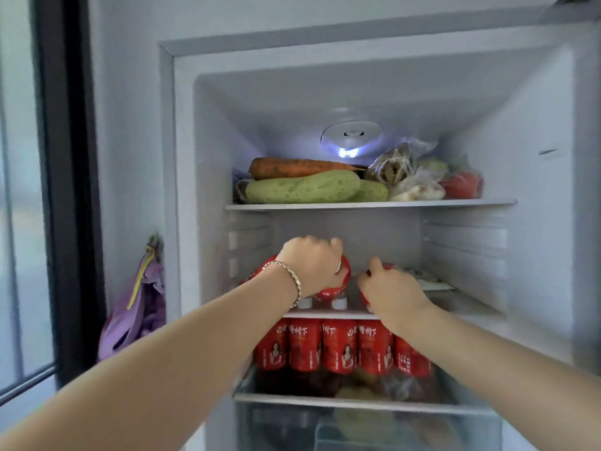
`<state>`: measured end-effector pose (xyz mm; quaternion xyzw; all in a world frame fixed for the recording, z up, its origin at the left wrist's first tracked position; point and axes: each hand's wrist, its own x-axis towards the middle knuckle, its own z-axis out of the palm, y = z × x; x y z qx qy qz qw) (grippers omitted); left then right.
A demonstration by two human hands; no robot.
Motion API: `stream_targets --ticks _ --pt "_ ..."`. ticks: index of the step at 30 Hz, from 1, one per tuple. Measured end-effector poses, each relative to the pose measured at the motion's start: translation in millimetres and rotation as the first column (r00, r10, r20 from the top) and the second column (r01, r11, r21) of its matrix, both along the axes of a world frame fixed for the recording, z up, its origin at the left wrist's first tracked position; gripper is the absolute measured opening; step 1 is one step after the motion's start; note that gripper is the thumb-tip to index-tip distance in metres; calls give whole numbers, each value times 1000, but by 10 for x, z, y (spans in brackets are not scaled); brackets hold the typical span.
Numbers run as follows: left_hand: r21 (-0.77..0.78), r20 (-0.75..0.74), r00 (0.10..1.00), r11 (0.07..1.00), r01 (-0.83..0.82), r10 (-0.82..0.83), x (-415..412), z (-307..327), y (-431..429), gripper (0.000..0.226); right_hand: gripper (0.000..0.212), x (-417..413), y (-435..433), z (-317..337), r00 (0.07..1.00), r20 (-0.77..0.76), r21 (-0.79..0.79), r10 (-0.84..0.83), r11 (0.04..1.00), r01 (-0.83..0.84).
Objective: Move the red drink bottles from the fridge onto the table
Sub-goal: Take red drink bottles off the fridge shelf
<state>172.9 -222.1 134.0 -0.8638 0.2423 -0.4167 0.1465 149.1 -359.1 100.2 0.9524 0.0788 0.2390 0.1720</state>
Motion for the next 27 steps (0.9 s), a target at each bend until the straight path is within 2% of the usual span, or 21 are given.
stream_targets --ticks 3,6,9,12,15,17,19,21,23,27 --pt "-223 -77 997 975 -9 -8 -479 27 184 27 24 -477 98 -44 997 78 78 25 996 -31" --pt "-330 -203 979 939 -94 26 -889 -63 413 31 18 -925 229 -56 990 120 126 76 988 -91" --pt "-258 -350 927 937 -236 137 -1259 -268 653 28 16 -1285 395 -82 982 52 186 183 964 -189" --pt "-123 -409 877 937 -327 252 -1627 -635 904 35 21 -1512 589 -198 957 -106 230 270 943 -240" --pt "-165 -480 813 876 -454 331 -2060 -1004 1190 36 24 -1617 836 -355 894 -267 302 361 912 -278" --pt "-116 -482 772 842 -526 416 -2412 -1218 1358 37 31 -1695 1034 -503 822 -362 318 440 887 -334" --pt "-156 -506 727 779 -607 465 -2841 -1398 1497 31 35 -1850 1259 -704 726 -441 314 528 848 -426" --pt "-230 -526 667 667 -709 528 -3336 -1574 1601 32 35 -2075 1487 -919 605 -518 321 605 793 -518" --pt "-214 -539 574 559 -801 616 -3847 -1742 1684 32 33 -2383 1719 -1114 478 -565 341 673 717 -607" --pt "-186 -665 340 294 -938 665 -4979 -2007 1818 32 32 -3171 2207 -1425 213 -603 388 768 517 -763"
